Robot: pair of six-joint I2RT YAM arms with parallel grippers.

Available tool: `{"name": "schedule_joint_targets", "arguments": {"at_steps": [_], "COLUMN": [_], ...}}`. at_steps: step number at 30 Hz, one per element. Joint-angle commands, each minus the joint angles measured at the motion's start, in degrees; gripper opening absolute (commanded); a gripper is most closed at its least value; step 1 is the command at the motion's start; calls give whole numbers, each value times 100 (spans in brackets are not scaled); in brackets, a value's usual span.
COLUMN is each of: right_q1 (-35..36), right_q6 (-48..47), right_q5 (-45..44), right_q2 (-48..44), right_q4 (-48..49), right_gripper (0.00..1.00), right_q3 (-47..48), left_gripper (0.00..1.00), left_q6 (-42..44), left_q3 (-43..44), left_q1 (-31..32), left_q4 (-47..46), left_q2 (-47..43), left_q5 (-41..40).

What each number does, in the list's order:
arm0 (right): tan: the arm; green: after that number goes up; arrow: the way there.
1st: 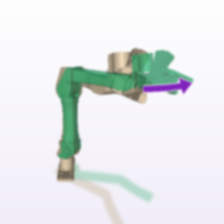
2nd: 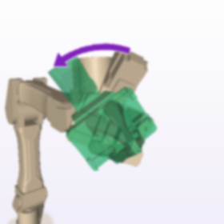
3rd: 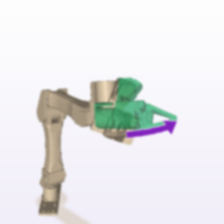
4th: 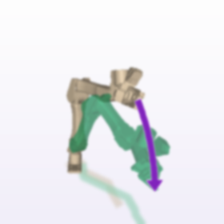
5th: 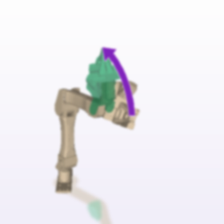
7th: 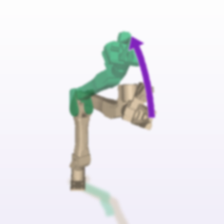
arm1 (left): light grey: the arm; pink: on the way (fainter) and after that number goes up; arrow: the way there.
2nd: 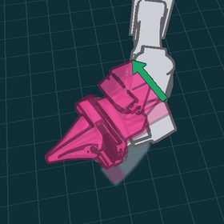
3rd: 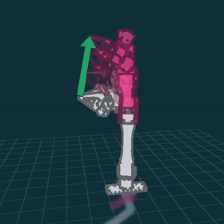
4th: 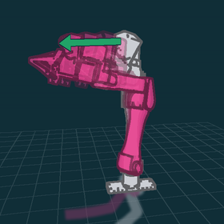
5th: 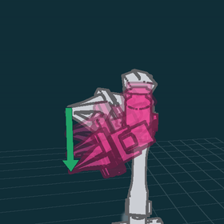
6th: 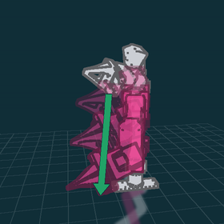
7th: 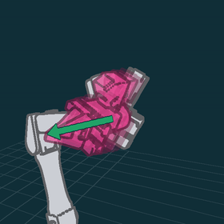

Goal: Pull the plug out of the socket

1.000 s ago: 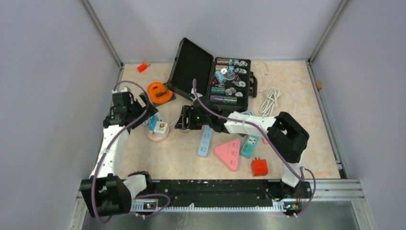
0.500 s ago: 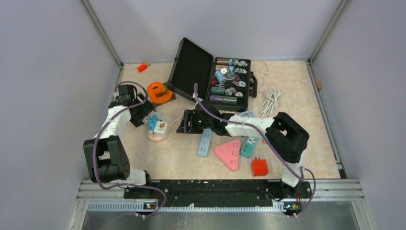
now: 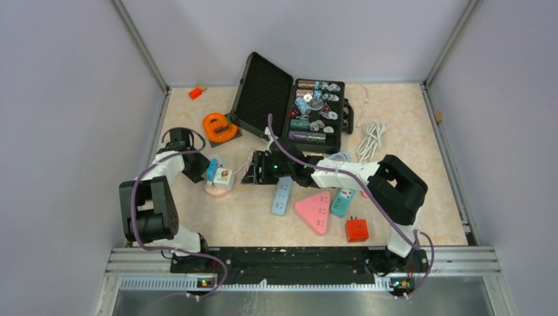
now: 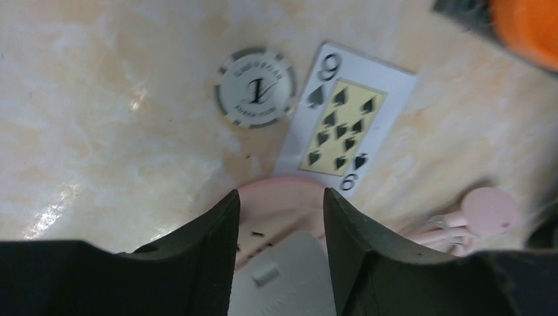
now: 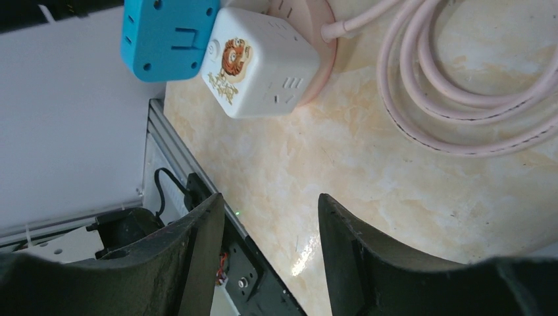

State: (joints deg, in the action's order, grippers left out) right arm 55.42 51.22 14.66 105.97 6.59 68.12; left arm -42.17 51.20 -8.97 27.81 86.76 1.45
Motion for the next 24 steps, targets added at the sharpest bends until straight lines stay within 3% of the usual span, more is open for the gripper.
{"name": "schedule_joint_targets", "arguments": {"at_steps": [1,15,19,24], "right_q1": [4,126,260,581], "right_q6": [15,-650,-773,-1045], "right_q5": [76,-703,-1287,-1886], "right_q2": [-341,-468,-651,-633], "right_q4": [272,-998,-1445,-2049], "right_gripper": [53,53,55,57], "right_q3": [-42,297,490,1155], "left_gripper": [49,48,50,60], "left_q6": [-72,-579,-448,-208], "left_q3": [-491,-1501,-1239,-737], "left_q1": [19,618,616,621], "left_q4": [-136,-288,142,915], "left_q2": [-120,-1320,-1637,-2197], "left_q5": [102,1038,220,-795]}}
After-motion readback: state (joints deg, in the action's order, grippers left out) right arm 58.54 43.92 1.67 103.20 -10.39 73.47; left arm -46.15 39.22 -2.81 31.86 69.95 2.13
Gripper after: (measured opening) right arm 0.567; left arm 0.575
